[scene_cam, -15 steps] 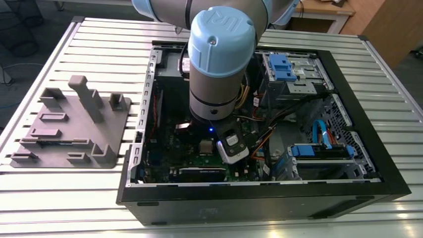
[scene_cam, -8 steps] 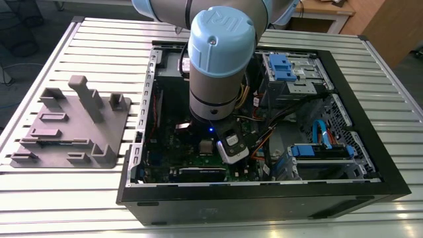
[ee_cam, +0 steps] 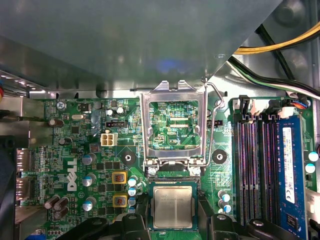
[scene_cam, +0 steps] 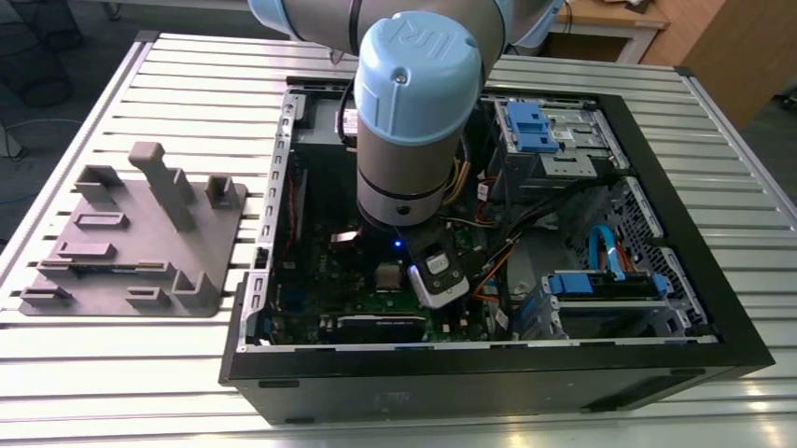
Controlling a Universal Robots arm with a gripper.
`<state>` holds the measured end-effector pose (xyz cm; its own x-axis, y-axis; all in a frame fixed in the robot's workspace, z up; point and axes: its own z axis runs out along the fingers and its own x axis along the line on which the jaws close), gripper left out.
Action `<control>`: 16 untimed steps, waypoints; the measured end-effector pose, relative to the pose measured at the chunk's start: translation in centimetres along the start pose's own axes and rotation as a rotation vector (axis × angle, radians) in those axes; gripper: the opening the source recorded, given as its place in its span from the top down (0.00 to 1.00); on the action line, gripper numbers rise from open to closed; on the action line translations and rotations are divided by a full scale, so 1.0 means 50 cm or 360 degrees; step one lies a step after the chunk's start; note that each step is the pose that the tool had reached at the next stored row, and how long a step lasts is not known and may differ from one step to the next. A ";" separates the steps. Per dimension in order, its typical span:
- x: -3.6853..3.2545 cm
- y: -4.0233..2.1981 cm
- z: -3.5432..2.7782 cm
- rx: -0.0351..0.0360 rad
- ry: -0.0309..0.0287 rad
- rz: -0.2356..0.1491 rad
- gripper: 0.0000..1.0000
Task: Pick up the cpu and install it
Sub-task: 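Place the cpu into insertion slot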
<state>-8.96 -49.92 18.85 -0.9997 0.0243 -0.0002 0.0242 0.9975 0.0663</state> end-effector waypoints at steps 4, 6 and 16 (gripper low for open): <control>0.000 0.000 -0.001 0.0000 0.00001 0.0000 0.53; 0.000 0.000 -0.001 0.0000 -0.00001 0.0000 0.53; 0.000 0.000 -0.002 0.0000 0.00002 0.0000 0.53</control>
<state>-8.94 -49.94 18.97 -0.9997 0.0243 -0.0001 0.0243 0.9975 0.0661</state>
